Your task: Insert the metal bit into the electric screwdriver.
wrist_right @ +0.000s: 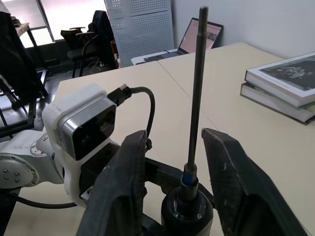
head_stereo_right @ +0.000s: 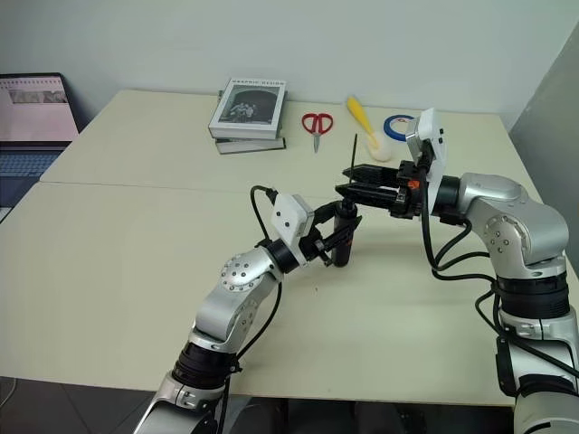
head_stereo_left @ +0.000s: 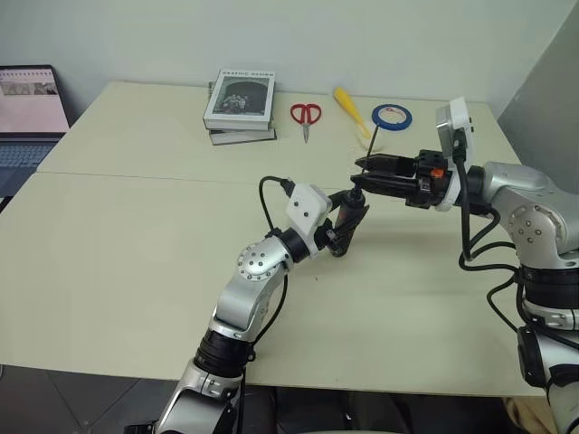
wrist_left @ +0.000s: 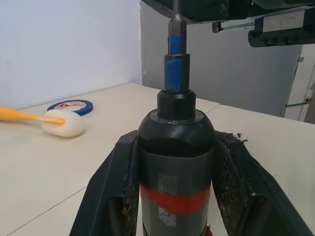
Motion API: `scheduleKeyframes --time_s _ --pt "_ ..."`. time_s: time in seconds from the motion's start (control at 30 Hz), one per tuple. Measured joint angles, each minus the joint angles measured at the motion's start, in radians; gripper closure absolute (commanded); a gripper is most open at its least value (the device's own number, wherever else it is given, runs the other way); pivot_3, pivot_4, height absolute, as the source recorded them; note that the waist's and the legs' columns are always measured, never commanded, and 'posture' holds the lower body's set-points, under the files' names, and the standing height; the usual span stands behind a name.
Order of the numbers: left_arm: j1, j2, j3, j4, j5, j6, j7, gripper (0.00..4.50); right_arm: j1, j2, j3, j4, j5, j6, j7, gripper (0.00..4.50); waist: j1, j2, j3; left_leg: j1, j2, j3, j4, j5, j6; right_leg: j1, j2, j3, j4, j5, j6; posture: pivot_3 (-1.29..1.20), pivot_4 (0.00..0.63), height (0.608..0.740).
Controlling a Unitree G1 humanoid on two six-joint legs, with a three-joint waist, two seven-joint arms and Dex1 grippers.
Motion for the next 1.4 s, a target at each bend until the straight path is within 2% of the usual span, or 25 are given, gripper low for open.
scheduleKeyframes --time_s 0.23,0.3,0.53,0.73,0.8,0.93,1.03,1.23,1.4 --pt "-0.005 0.000 0.000 0.004 0.000 0.001 -0.001 2.84 0.009 -0.017 -0.024 -0.001 0.001 0.000 0.012 0.32 0.000 0.000 0.000 0.000 0.000 0.000 0.000 0.000 0.000 0.000 0.000 0.000 0.000 0.000 0.000 0.00 0.150 0.740" --pt "-0.005 0.000 0.000 0.004 0.000 0.001 -0.001 2.84 0.014 -0.026 -0.026 -0.002 0.001 0.000 0.013 0.00 0.000 0.000 0.000 0.000 0.000 0.000 0.000 0.000 0.000 0.000 0.000 0.000 0.000 0.000 0.000 0.00 0.150 0.740" --pt "-0.025 0.007 -0.003 0.011 0.005 0.010 -0.004 2.84 0.081 -0.110 -0.071 -0.054 0.000 -0.002 0.033 0.00 0.002 0.000 0.000 -0.001 0.000 0.000 0.000 0.000 0.000 0.000 0.000 0.000 0.000 0.000 0.000 0.00 0.150 0.740" --pt "-0.194 0.064 0.000 0.033 0.058 0.018 -0.008 2.84 0.167 -0.163 -0.111 -0.139 -0.001 -0.001 0.020 0.00 0.002 0.000 0.000 -0.001 0.000 0.000 0.001 0.000 0.000 0.000 0.000 0.000 0.000 0.000 0.000 0.00 0.150 0.740" --pt "-0.272 0.117 -0.013 0.062 0.098 -0.002 -0.040 2.84 0.215 -0.189 -0.140 -0.179 -0.002 -0.003 0.008 0.00 0.002 0.000 0.000 -0.001 0.000 0.000 0.000 0.000 0.000 0.000 0.000 0.000 0.000 0.000 0.000 0.00 0.150 0.740" --pt "-0.467 0.331 -0.074 0.214 0.192 -0.033 -0.230 2.84 0.348 -0.241 -0.189 -0.270 -0.034 -0.030 -0.019 0.00 -0.002 0.000 0.000 -0.001 0.000 0.000 0.000 0.000 0.000 -0.001 0.000 0.000 0.000 0.000 0.001 0.00 0.150 0.740" --pt "-0.532 0.395 -0.119 0.331 0.228 -0.052 -0.367 2.84 0.425 -0.277 -0.205 -0.308 -0.085 -0.075 -0.033 0.00 -0.003 0.001 0.000 -0.001 0.000 0.001 0.000 0.000 0.000 -0.001 0.000 0.000 0.000 0.000 0.002 0.00 0.150 0.740" --pt "-0.664 0.404 -0.257 0.642 0.344 -0.237 -0.568 2.84 0.579 -0.345 -0.240 -0.422 -0.147 -0.112 -0.037 0.00 0.003 0.001 0.000 -0.004 -0.001 0.000 0.000 0.000 0.000 -0.003 0.000 0.000 -0.001 0.000 0.000 0.00 0.150 0.740" --pt "-0.771 0.295 -0.324 0.880 0.424 -0.325 -0.660 2.85 0.581 -0.412 -0.266 -0.520 -0.128 -0.006 -0.085 0.00 0.004 0.001 0.000 -0.004 -0.001 0.000 0.001 0.000 0.000 -0.002 0.000 0.000 0.000 0.000 0.000 0.00 0.150 0.740"
